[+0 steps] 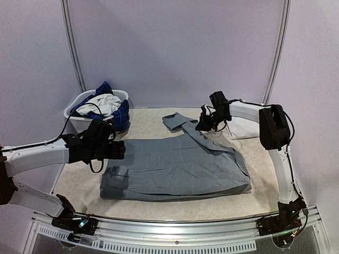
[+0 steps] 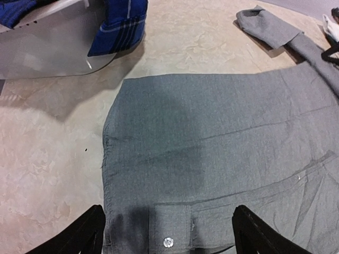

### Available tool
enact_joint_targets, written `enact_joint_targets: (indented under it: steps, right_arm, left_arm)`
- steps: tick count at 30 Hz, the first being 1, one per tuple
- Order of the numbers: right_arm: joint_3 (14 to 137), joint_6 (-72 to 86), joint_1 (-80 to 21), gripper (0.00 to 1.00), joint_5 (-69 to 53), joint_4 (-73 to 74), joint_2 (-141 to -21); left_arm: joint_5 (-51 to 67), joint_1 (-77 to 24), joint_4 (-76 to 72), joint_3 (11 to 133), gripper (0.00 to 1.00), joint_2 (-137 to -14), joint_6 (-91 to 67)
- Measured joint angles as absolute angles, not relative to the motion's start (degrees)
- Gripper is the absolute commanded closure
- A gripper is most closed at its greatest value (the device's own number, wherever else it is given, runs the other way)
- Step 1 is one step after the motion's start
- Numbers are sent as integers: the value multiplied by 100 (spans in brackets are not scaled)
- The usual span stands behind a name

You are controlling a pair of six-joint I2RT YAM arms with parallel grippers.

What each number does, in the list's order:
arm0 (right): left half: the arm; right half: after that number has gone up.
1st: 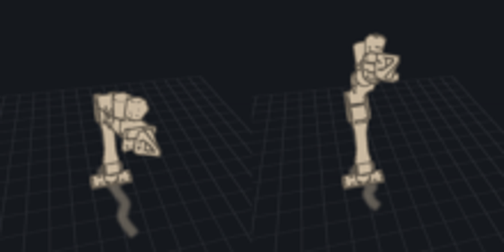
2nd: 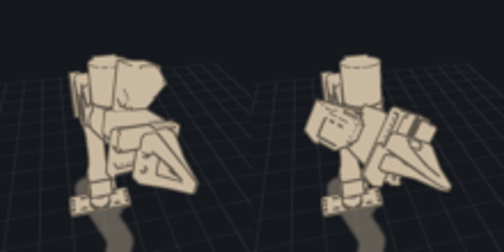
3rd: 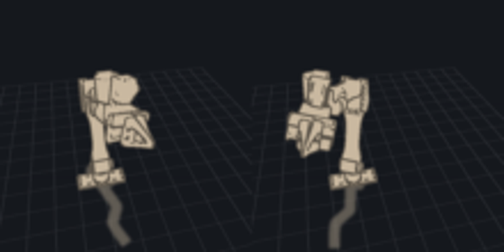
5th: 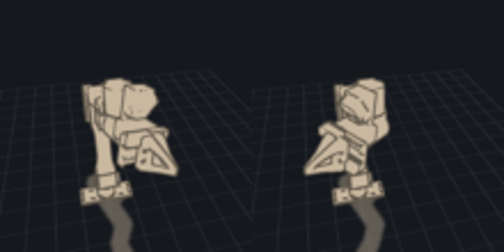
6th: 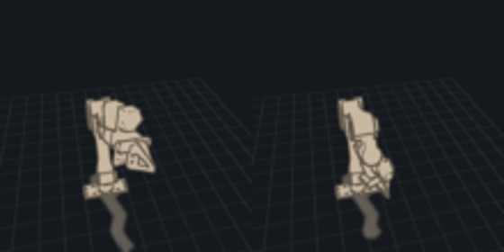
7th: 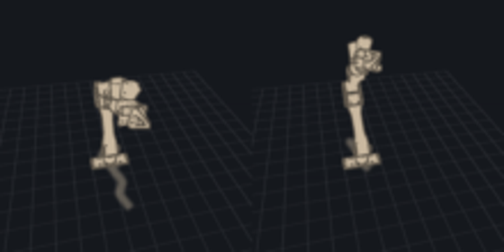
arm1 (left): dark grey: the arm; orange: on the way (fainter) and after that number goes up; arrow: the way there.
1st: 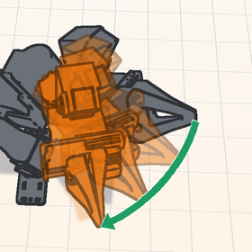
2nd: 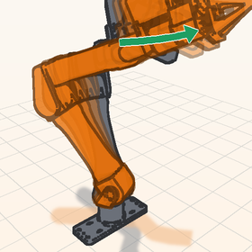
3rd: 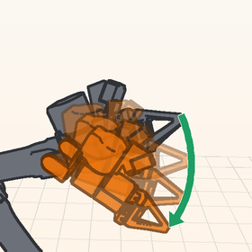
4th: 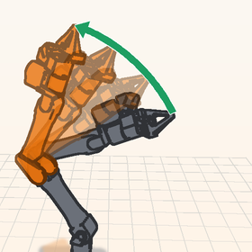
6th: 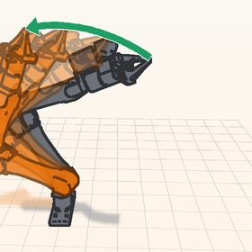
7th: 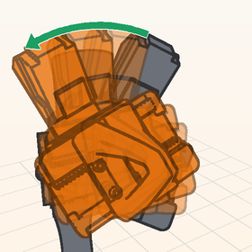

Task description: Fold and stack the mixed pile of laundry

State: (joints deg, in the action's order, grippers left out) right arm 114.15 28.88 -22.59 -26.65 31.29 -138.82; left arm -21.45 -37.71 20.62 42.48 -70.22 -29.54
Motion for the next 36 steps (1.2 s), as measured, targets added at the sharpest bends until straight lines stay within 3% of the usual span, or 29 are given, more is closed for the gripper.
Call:
enact_joint_targets:
  steps: [6, 13, 25, 36]
  right_arm:
    - [12322, 2307, -1747, 98, -2676, 3420, -14025]
    - [12676, 1752, -1153, 60, -2954, 3614, -14271]
    - [12248, 1686, -1127, 55, -3400, 3640, -14387]
    - [11268, 1800, -1245, 51, -3378, 3433, -13594]
  left_arm:
    - [-2364, -3752, 2051, 4340, 13, -7100, -2794]
    - [-2386, -3511, 1935, 4687, 15, -7765, -2571]
    - [-2327, -3426, 2095, 5164, 17, -8794, -2934]
    - [-1780, -3420, 1907, 3795, 37, -8250, -3677]
